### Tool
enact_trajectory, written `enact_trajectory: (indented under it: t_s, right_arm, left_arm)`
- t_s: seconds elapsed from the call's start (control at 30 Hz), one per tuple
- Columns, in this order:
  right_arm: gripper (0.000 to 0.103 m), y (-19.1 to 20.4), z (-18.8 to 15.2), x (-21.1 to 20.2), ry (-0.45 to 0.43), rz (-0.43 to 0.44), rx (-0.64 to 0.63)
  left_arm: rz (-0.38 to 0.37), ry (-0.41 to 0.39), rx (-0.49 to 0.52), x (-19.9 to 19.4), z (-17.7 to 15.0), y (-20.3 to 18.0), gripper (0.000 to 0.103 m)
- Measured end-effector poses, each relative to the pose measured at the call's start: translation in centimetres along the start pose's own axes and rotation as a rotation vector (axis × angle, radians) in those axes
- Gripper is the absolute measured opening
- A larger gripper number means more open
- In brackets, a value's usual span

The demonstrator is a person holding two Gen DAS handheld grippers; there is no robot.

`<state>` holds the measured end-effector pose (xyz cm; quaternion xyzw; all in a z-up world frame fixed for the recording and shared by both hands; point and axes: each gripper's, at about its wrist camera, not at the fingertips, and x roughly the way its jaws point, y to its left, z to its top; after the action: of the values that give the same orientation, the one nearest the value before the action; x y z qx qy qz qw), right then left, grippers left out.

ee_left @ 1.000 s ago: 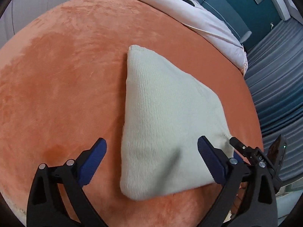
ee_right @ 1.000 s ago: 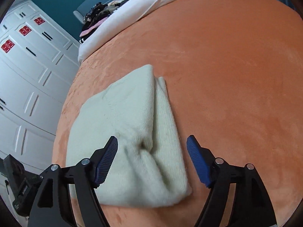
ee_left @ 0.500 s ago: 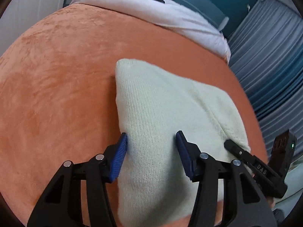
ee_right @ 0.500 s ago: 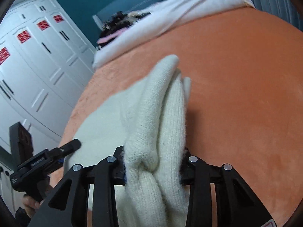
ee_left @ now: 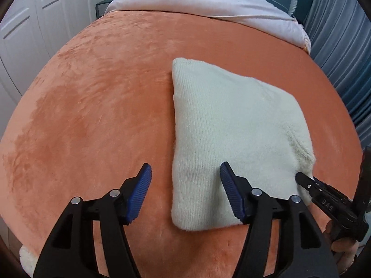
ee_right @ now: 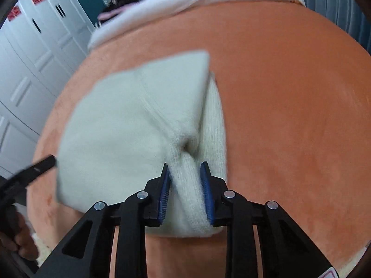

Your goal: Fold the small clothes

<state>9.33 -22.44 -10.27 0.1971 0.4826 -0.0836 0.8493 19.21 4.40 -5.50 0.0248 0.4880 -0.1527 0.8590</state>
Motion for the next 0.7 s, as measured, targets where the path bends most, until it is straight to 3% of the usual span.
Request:
enact_trajectory:
  t_s: [0.1, 0.2, 0.27, 0.33, 0.63, 0.7]
  right_arm:
    - [0.015, 0.8, 0.6, -3.3, -0.06, 0.028, 0.02]
    - [0.016, 1.8, 0.6, -5.6, -0.111, 0.016, -0.034]
    - [0.018, 1.2, 0.0, -3.8, -0.052, -0.028, -0.045]
    - [0.018, -0.2, -0.8, -0.7, 0.062, -0.055, -0.021]
    - [0.025, 3.4, -3.1, -9.6, -0.148, -0.015, -0.047]
    - [0.037, 3.3, -4.5, -10.5, -0.164, -0.031, -0.04]
  left_arm:
    - [0.03, 0.012, 0.02, -0.3, -0.7, -0.4, 0.06]
    - [0.053, 0.018, 0.046, -0.5, -1.5, -0.9, 0.06]
    - [0.067, 0.023, 0.057, -0.6, -1.8, -1.4, 0.06]
    - [0.07, 0.025, 0.066, -1.0, -2.3, -1.8, 0.06]
    - [0.091, 0.02, 0.076, -2.9, -4.7, -2.7, 0.065]
    - [0.106, 0.012, 0.085, -3.3, -5.3, -3.0, 0.07]
